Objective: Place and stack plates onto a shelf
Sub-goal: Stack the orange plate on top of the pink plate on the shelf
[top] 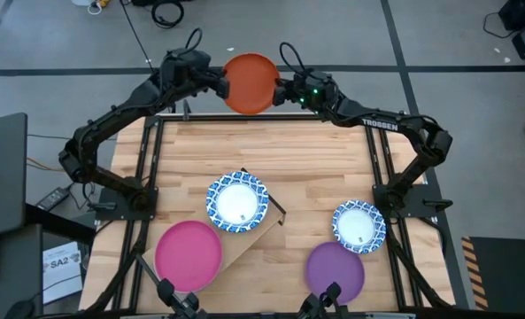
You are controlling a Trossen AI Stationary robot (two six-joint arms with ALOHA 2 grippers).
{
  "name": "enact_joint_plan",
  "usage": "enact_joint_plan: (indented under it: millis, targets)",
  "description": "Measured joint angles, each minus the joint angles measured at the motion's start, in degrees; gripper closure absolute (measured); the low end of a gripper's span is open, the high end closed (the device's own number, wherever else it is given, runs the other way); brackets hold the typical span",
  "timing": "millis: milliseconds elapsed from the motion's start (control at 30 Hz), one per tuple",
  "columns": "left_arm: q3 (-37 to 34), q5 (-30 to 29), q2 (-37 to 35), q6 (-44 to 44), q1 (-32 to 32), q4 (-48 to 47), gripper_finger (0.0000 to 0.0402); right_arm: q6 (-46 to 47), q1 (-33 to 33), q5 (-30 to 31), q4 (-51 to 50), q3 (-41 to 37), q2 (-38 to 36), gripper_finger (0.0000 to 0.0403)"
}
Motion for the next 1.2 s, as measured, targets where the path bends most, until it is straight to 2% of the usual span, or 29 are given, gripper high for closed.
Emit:
enact_joint_plan:
  millis: [100,533,700,1100,1200]
  targets:
    - [-0.1,-1.0,0.1,0.3,0.1,-0.5,0.0385,0.2,0.1,-0.3,0.4,0.1,0.0,0.0374]
    - [-0.2,-1.5,0.1,0.4,0.1,-0.6,0.0384,0.5,0.0,-5.1,0.6,0.1,0.0,0.0342]
    - [-0.1,-1.2,0.1,0.0,0.0,-0.6,0.0385,-0.7,0.0,-8.7,2.8,0.1,0.0,0.0307]
    - [-0.1,-1.0,0.0,0.1,0.0,-0.7,0.0385,-2.5,-0.1,-9.2,2.9,0.0,-0.4,0.0208]
    - [-0.1,-0.7,0.0,-0.4,0.0,-0.7,0.0384,-4.7,-0.7,-13.4,1.5,0.0,-1.9,0.0196]
